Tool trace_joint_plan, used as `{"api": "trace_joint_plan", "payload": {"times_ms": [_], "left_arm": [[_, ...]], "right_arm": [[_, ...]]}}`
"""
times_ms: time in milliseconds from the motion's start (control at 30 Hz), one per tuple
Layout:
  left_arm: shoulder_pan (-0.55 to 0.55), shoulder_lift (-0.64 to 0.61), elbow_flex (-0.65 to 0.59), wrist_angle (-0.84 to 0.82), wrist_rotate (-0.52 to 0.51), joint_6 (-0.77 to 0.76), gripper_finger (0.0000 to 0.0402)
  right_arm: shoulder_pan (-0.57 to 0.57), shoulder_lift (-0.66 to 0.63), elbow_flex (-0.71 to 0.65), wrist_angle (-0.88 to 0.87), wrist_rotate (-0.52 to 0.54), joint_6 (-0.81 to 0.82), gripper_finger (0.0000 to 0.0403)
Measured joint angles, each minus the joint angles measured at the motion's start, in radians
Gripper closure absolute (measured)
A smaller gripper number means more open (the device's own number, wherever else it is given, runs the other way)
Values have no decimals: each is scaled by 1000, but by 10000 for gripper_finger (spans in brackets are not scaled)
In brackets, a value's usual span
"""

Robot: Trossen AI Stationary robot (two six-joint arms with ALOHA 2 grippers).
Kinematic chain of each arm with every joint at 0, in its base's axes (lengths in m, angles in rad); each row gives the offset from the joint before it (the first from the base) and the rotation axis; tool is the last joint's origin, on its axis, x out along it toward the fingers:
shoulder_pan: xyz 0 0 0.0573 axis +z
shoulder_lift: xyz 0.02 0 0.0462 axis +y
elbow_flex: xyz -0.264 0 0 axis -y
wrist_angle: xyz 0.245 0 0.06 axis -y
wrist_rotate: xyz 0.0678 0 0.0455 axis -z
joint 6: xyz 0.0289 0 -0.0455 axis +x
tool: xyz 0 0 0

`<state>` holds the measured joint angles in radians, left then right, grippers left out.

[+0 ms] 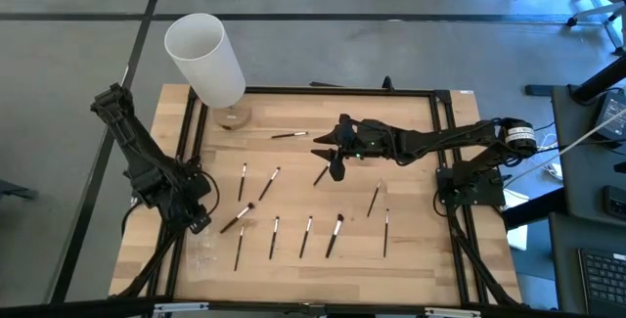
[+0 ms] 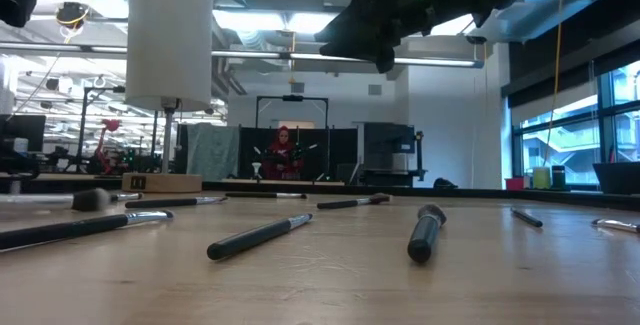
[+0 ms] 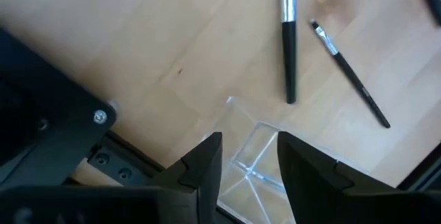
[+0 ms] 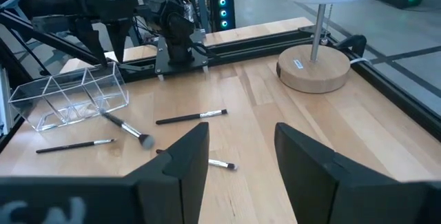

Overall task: Pick & Place Makeup Supplies
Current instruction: Put the makeup brush into the transparent organizer

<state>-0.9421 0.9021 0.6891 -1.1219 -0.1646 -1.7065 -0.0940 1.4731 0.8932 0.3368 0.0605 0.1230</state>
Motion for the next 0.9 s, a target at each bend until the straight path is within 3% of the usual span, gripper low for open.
{"api": "trace_joint_plan", "payload": {"times_ms": [67,233,300,667,900], "left_arm": [[2,0,0,-4,-24,7,267],[40,1,0,-3,-231,9,262],[78,13,0,6,-267,10,261],[368,298,0,228,-14,264,261],[449,393,0,388,60,398,261]], "right_arm": [[0,0,0,0,0,0,237],[0,0,0,7,0,22,237],[0,0,0,8,0,27,237],[0,0,0,-10,0,26,237],[0,0,0,-17,0,24,237]]}}
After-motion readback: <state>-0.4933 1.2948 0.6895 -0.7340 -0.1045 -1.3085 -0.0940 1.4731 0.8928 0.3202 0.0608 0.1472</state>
